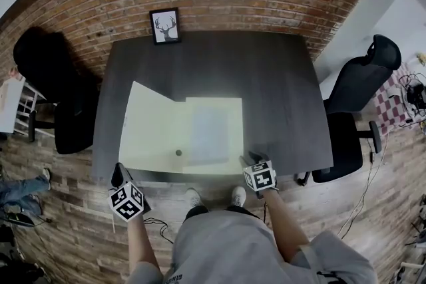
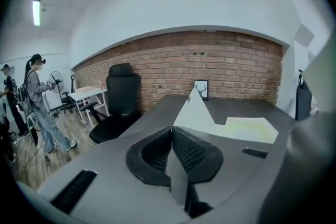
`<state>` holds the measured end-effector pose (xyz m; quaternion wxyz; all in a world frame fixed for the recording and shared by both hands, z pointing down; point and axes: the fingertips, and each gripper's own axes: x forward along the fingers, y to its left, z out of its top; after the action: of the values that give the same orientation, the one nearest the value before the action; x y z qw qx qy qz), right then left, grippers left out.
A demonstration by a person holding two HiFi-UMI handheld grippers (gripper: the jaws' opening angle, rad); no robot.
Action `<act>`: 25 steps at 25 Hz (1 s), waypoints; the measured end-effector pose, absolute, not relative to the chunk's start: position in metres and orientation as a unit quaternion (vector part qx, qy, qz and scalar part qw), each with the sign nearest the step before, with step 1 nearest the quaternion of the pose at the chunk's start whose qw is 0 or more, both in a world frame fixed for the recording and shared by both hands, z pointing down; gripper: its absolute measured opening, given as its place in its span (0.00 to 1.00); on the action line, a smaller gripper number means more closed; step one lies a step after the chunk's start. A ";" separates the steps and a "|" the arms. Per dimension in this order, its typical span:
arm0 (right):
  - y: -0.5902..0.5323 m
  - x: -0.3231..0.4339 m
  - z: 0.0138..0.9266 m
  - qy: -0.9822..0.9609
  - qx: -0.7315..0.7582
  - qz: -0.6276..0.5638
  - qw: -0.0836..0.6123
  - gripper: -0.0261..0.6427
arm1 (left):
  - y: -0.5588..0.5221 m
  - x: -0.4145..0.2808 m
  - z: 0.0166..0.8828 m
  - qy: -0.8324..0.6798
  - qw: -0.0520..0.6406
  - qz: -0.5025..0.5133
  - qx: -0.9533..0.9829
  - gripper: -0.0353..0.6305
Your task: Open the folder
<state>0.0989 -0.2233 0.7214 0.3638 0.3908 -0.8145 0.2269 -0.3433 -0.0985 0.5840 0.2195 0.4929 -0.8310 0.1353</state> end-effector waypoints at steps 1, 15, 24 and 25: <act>-0.223 0.099 0.721 -0.814 0.391 0.227 0.364 0.25 | -0.098 -0.347 0.588 -0.832 0.221 0.141 0.489 0.06; -0.223 0.099 0.722 -0.813 0.383 0.223 0.377 0.25 | -0.086 -0.395 0.667 -0.835 0.266 0.227 0.425 0.07; -0.224 0.099 0.722 -0.814 0.382 0.229 0.372 0.25 | -0.087 -0.400 0.670 -0.840 0.267 0.229 0.414 0.08; -0.224 0.099 0.722 -0.814 0.382 0.229 0.372 0.25 | -0.087 -0.400 0.668 -0.840 0.264 0.230 0.413 0.08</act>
<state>0.0988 -0.2235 0.7223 0.3721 0.3823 -0.8141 0.2294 -0.3996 -0.0872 0.6683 0.2643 0.4133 -0.8405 0.2300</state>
